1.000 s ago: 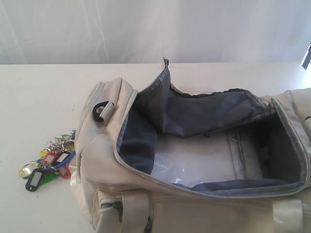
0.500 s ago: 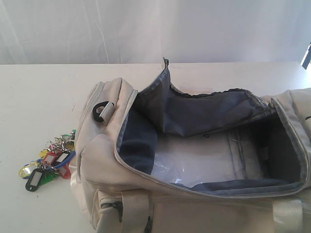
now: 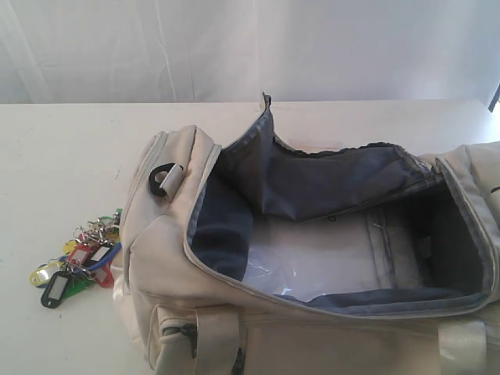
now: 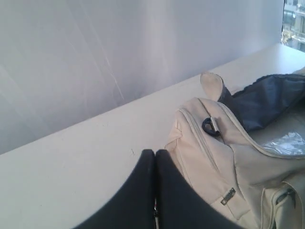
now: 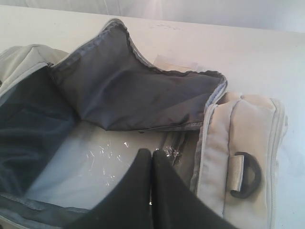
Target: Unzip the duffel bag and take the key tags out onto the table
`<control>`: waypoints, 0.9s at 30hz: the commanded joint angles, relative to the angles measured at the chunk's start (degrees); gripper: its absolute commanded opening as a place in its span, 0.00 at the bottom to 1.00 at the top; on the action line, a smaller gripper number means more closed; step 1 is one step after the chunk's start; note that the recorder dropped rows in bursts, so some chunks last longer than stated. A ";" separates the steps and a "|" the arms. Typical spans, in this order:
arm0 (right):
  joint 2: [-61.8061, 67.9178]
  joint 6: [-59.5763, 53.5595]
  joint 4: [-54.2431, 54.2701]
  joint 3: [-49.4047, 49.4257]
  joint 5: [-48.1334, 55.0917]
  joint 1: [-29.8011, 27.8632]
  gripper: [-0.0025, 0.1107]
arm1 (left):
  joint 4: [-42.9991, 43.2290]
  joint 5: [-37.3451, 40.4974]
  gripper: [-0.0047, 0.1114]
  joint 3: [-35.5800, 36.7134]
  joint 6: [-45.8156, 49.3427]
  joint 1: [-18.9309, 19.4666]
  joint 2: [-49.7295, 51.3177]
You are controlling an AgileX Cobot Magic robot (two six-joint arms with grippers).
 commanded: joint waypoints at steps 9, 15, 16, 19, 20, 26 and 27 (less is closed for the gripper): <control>-0.46 0.01 0.16 0.27 -0.19 -0.36 0.02 | 0.90 -11.81 0.04 13.38 -0.18 0.40 -10.10; -0.46 0.01 0.16 0.27 -0.19 -0.36 0.02 | -5.55 -24.34 0.04 32.62 -0.31 0.40 -10.10; -0.46 0.01 0.16 0.27 -0.19 -0.36 0.02 | -6.18 -24.97 0.04 34.57 -0.31 0.40 -10.10; -0.46 0.01 0.16 0.27 -0.19 -0.36 0.02 | -6.63 -25.34 0.04 40.04 -0.31 0.40 -10.10; -0.46 0.01 0.16 0.27 -0.19 -0.36 0.02 | -6.51 -25.55 0.04 41.67 0.01 0.40 -10.10; -0.46 0.01 0.16 0.27 -0.19 -0.36 0.02 | -7.47 -33.32 0.04 48.28 -0.25 0.40 -10.10; -0.46 0.01 0.16 0.27 -0.19 -0.36 0.02 | -8.70 -34.77 0.04 49.15 -0.25 0.40 -10.10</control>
